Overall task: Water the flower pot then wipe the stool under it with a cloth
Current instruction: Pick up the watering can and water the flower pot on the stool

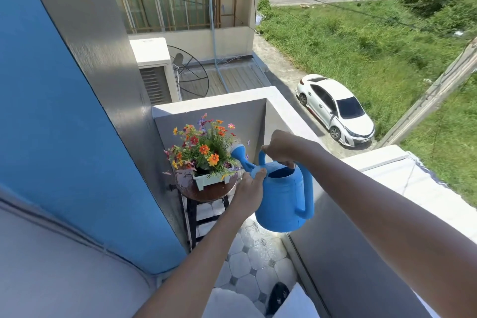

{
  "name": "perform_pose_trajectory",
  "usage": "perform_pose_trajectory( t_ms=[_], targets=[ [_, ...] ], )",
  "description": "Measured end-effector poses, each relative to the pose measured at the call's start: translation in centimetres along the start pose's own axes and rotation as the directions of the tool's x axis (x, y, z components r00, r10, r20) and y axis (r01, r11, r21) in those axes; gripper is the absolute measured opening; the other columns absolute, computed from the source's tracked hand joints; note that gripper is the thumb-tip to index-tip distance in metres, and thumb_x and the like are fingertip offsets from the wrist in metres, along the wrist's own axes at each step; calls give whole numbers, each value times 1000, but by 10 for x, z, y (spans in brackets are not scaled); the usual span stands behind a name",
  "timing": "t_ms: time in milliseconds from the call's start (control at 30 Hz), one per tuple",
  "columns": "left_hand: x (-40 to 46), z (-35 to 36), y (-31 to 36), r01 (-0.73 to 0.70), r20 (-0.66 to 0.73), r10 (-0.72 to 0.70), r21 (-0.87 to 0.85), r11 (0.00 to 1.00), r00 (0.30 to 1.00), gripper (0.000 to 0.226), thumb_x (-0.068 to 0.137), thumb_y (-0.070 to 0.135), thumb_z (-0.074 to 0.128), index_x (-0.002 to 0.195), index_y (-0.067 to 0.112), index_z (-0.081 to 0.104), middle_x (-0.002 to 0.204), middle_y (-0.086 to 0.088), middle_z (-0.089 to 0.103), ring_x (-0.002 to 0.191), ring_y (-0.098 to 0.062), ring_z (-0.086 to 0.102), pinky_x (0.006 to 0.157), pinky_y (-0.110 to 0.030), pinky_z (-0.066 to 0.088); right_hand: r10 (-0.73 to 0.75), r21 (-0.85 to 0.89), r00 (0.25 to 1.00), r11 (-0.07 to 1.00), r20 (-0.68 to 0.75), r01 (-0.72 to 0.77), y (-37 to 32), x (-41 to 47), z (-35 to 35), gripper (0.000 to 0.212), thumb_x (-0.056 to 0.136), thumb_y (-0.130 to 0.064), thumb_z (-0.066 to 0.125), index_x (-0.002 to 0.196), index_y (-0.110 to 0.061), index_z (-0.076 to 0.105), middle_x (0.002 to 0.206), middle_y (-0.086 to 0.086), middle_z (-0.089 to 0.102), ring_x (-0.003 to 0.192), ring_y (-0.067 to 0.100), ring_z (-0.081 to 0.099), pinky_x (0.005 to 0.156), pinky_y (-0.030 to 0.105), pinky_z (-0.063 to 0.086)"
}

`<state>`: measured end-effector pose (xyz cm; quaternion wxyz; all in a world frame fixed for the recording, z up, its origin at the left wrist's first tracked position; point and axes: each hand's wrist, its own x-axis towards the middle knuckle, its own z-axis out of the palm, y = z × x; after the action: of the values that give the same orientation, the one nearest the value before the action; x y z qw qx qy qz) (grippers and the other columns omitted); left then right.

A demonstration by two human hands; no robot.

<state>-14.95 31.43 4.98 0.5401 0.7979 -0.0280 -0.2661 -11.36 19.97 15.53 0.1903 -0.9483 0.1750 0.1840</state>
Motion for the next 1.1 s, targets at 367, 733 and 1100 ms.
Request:
perform_pose_trajectory(
  t_ms=[367,733,1100],
  targets=[
    [8,-21,-2,4,-57,-4,6,1000,998,57,94,59,31,122,12,48,114,-9,57,101,-20,54,69,-32,39,-25,-88,999,996,26,27,-19,2,0,54,106,-29,37,63,-2,56,53,10,66,41,17,57,51,23,47],
    [4,-53,-12,-17,-141,13,-30,999,990,54,95,58,31,122,14,48,106,-5,57,93,-15,55,63,-29,37,-110,-86,994,990,6,110,-58,14,5,42,101,-30,47,71,-2,55,54,14,64,36,20,58,47,22,46],
    [13,-65,6,5,-152,-4,7,1000,988,62,89,65,29,116,14,50,106,-8,61,93,-20,58,65,-32,39,-101,-111,995,988,16,103,-66,19,-6,44,104,-23,45,70,1,61,63,12,70,42,17,61,44,21,45]
  ],
)
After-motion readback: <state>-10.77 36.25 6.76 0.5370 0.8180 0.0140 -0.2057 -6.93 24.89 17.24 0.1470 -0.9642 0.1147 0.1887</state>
